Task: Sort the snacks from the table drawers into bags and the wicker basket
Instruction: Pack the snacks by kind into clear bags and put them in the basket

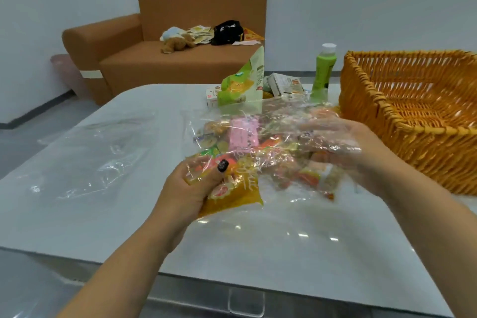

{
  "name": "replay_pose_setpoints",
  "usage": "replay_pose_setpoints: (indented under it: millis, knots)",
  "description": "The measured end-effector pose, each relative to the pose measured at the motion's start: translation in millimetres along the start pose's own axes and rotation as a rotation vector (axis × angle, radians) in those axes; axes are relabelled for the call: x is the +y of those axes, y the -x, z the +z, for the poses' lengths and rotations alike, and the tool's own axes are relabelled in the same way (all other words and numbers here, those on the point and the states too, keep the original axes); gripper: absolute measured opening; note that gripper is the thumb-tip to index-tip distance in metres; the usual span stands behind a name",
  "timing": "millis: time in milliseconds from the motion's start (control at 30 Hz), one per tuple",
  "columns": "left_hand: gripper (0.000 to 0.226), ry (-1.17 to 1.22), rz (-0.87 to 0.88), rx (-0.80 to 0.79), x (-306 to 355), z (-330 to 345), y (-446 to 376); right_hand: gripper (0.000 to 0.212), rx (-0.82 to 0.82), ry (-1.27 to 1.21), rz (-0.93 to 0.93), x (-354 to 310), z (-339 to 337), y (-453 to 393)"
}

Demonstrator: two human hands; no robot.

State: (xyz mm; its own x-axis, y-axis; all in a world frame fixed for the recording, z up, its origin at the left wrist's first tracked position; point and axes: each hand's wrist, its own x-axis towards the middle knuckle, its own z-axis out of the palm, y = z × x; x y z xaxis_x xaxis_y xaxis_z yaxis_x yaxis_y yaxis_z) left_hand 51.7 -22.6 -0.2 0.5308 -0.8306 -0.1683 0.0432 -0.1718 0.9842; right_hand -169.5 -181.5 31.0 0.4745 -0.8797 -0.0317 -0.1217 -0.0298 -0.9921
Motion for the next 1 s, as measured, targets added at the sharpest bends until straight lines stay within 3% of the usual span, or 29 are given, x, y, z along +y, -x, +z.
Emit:
replay_pose_setpoints:
  millis: [33, 133, 233, 333, 400, 500, 600, 667, 700, 800, 900, 1000]
  knots:
    - [0.086, 0.012, -0.013, 0.059, -0.9, -0.5, -5.1, 0.028, 0.131, 0.037, -0.018, 3.2, -3.1, -6.6]
    - [0.066, 0.091, -0.065, 0.186, -5.1, -3.4, -20.1, 0.025, 0.544, 0.285, -0.05, 21.7, -12.1, -30.0]
    - [0.042, 0.197, -0.104, 0.192, -5.2, -5.9, -32.2, 0.028, 0.645, 0.386, -0.103, 34.5, -14.7, -52.3]
    - [0.039, 0.225, -0.087, 0.191, -5.7, -8.4, -39.7, 0.036, 0.621, 0.475, -0.068, 37.2, -17.7, -77.4]
    - [0.039, 0.233, -0.08, 0.186, -7.3, -9.0, -44.2, 0.046, 0.507, 0.625, 0.016, 45.4, -21.5, -95.9]
    - [0.038, 0.244, -0.09, 0.182, -8.3, -8.4, -49.3, 0.041, 0.36, 0.839, 0.088, 49.4, -28.7, -110.5]
    - [0.034, 0.262, -0.087, 0.151, -6.9, -6.3, -54.3, 0.038, 0.487, 0.951, 0.035, 44.2, -38.7, -122.8]
    - [0.031, 0.266, -0.083, 0.138, -7.0, -4.5, -58.6, 0.018, 0.538, 0.983, 0.055, 45.4, -41.9, -136.9]
    - [0.03, 0.269, -0.081, 0.132, -7.3, -3.4, -60.8, 0.017, 0.557, 0.977, 0.077, 47.6, -41.7, -143.4]
    - [0.033, 0.26, -0.071, 0.113, -5.6, 0.1, -68.6, 0.056, 0.528, 0.912, 0.117, 55.7, -42.8, -160.3]
    - [0.031, 0.252, -0.06, 0.123, -3.8, 1.3, -74.6, 0.084, 0.351, 0.978, 0.285, 50.2, -49.7, -183.8]
    - [0.024, 0.27, -0.059, 0.138, -3.6, 2.1, -78.8, 0.081, 0.237, 1.145, 0.429, 49.6, -54.7, -205.7]
